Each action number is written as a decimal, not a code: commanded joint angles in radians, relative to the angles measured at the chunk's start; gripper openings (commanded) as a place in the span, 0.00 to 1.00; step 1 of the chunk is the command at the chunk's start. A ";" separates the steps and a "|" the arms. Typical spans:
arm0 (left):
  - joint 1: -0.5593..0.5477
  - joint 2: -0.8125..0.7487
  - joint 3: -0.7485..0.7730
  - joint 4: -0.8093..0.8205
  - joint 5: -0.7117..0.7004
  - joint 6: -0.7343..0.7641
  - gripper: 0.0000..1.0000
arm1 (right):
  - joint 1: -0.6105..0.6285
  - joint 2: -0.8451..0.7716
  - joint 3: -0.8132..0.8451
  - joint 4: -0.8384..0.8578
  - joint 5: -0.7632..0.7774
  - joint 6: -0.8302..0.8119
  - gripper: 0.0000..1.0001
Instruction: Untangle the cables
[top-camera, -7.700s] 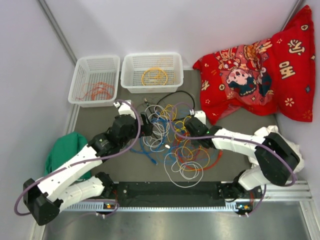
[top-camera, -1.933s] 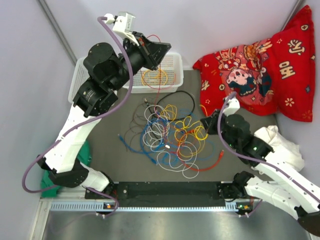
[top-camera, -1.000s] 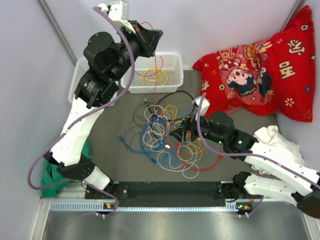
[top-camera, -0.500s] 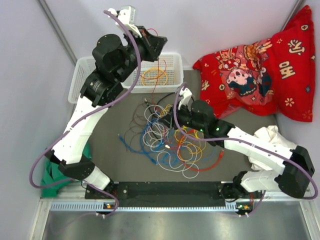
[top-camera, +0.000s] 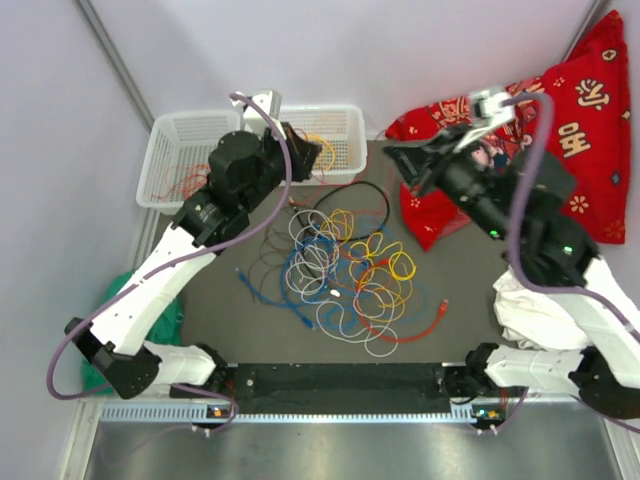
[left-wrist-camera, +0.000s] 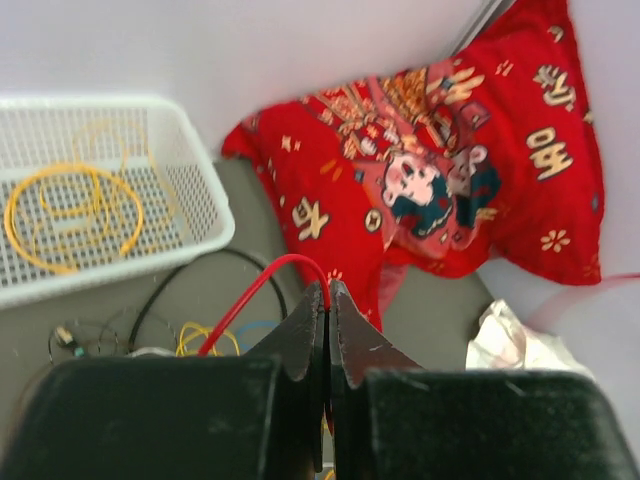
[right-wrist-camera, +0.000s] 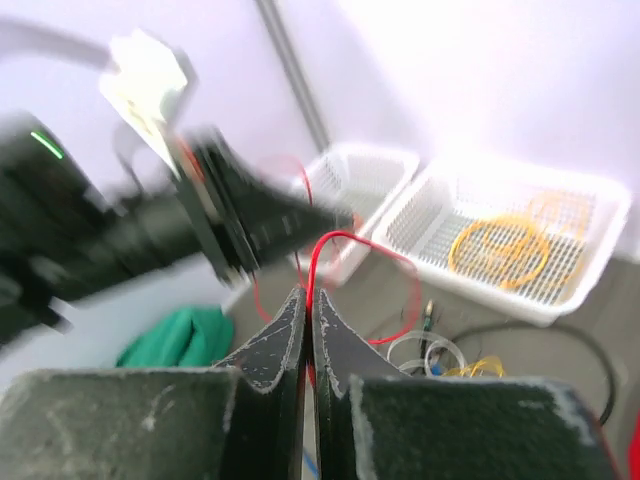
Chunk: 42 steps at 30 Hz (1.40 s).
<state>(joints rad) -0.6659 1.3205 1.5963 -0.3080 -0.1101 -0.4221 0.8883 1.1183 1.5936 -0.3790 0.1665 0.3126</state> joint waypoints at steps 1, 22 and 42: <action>0.002 -0.099 -0.162 0.180 0.019 -0.069 0.00 | 0.006 -0.020 0.046 -0.164 0.125 -0.069 0.00; -0.058 -0.221 -0.806 1.233 0.601 -0.334 0.49 | 0.006 -0.043 -0.118 -0.166 0.100 0.066 0.00; -0.253 -0.127 -0.796 1.149 0.448 0.028 0.61 | 0.006 -0.020 -0.087 -0.164 -0.070 0.237 0.00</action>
<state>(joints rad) -0.9173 1.2167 0.7761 0.8238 0.3996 -0.4740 0.8883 1.1271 1.4551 -0.5697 0.1268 0.5156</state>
